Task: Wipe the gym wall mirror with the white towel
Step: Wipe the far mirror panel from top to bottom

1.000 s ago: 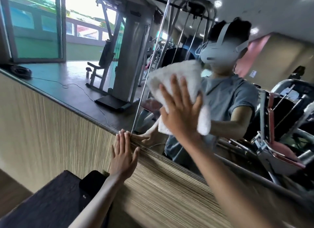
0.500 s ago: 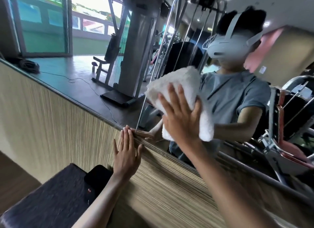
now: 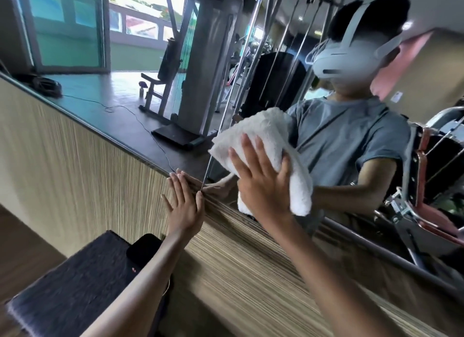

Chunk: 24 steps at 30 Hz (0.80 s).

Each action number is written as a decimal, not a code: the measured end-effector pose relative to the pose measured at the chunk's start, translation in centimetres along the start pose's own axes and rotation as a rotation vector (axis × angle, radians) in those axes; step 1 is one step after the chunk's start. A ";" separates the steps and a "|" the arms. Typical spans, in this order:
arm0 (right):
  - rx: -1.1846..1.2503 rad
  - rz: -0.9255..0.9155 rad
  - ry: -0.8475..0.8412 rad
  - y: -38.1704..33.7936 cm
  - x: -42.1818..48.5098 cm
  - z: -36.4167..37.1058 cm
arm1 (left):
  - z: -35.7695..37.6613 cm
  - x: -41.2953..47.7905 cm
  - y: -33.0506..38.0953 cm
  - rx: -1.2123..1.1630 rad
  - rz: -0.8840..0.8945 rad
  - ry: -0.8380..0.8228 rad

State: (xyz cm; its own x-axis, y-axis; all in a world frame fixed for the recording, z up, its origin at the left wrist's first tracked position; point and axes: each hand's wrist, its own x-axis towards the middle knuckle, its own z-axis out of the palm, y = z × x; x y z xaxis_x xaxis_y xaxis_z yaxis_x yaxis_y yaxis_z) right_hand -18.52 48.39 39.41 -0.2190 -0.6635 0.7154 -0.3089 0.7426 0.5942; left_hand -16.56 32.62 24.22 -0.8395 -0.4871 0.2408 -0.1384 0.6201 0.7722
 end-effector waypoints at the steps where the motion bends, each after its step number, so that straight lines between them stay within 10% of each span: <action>1: 0.004 -0.039 -0.042 -1.4 -0.6 0.7 | 0.0 0.0 -0.1 -0.002 -0.005 0.000; 6: 0.081 -0.353 -0.299 -2.1 -6.2 1.0 | -0.4 0.7 0.8 -0.113 -0.186 0.054; 14: 0.019 -0.052 -0.146 -1.7 -2.5 0.3 | -1.5 2.2 -0.2 -0.261 -0.233 0.040; 24: 0.138 -0.280 -0.379 -1.0 -8.0 -0.5 | -2.3 2.3 -0.3 -0.214 -0.236 -0.008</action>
State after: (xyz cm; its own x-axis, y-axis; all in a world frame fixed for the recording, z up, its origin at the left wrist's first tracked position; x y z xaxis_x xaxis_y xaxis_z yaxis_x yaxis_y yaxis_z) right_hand -16.05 52.98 33.29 -0.4231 -0.8416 0.3356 -0.5183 0.5286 0.6723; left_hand -17.22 29.89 25.93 -0.8014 -0.5971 0.0361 -0.2168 0.3462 0.9127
